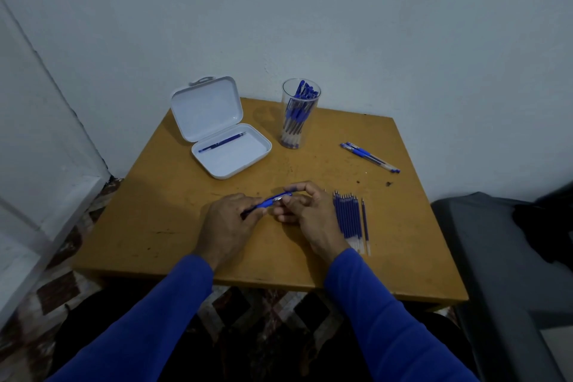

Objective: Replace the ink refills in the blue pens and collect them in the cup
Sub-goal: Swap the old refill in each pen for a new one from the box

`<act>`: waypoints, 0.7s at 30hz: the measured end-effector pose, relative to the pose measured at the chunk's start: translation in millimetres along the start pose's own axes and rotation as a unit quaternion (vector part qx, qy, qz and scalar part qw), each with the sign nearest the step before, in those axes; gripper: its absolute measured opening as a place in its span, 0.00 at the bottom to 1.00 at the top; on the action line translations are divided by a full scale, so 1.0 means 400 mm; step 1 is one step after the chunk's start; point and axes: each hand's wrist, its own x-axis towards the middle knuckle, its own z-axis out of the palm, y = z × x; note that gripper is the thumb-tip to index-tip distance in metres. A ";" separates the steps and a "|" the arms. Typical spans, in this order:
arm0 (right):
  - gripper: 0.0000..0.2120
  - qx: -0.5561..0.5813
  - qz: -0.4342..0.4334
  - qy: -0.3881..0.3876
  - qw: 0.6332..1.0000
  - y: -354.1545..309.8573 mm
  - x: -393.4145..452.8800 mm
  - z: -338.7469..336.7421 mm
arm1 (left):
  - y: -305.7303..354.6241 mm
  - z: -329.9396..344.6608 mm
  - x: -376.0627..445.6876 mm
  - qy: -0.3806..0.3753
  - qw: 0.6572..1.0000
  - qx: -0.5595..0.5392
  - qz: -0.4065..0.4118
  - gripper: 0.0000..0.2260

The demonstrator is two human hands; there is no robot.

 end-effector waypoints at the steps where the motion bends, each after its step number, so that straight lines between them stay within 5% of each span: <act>1: 0.09 0.000 0.002 0.001 1.000 0.001 0.001 0.001 | -0.002 0.000 0.000 0.000 1.000 -0.004 -0.003 0.11; 21: 0.06 -0.008 0.012 -0.023 1.000 0.004 0.008 -0.008 | -0.008 0.000 -0.008 0.017 1.000 0.006 0.021 0.09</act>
